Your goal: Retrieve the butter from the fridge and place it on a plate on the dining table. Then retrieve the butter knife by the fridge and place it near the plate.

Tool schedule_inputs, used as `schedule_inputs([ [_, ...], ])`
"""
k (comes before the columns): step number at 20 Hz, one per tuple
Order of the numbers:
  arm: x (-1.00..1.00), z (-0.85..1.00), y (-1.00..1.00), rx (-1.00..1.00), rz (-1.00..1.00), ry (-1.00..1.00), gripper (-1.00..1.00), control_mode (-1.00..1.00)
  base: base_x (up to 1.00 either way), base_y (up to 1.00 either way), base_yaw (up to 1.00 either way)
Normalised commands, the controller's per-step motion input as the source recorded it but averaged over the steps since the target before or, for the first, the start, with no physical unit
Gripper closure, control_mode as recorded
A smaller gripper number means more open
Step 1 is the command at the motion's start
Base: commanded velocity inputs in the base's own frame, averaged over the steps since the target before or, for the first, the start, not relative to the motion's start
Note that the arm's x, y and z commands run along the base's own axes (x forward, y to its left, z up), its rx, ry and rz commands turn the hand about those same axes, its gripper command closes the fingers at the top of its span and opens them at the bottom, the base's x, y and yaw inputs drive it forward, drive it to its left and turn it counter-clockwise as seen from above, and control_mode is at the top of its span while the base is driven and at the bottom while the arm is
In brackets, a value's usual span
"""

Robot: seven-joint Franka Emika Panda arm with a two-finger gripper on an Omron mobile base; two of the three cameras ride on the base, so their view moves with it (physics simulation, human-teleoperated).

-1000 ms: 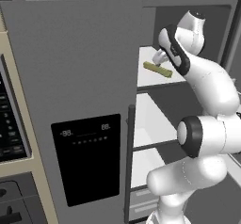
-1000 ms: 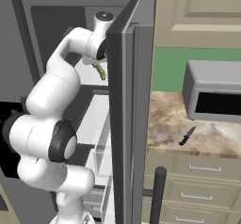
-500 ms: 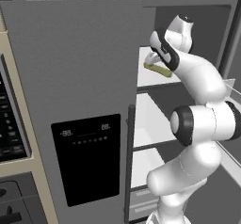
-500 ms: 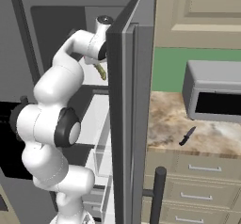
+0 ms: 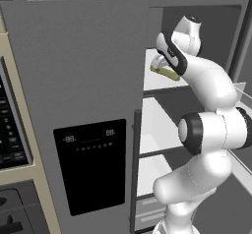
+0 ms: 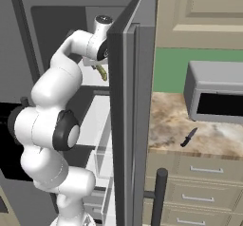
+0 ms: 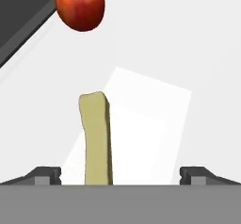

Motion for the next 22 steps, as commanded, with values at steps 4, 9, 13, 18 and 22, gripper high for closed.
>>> schedule_inputs([
  [4,-0.37,-0.06,0.00,0.00,-0.03,0.07,-1.00,-1.00,0.00,0.00,0.00],
  [9,-0.20,-0.32,0.00,0.00,0.00,0.04,-1.00,-1.00,0.00,0.00,0.00],
  [13,0.00,-0.31,0.01,0.00,0.00,0.00,-1.00,-1.00,0.00,0.00,0.00],
  [18,0.00,0.00,0.01,0.00,0.00,-0.01,1.00,-1.00,0.00,0.00,0.00],
  [22,0.00,0.00,0.00,0.00,0.00,0.00,1.00,-1.00,0.00,0.00,0.00],
])
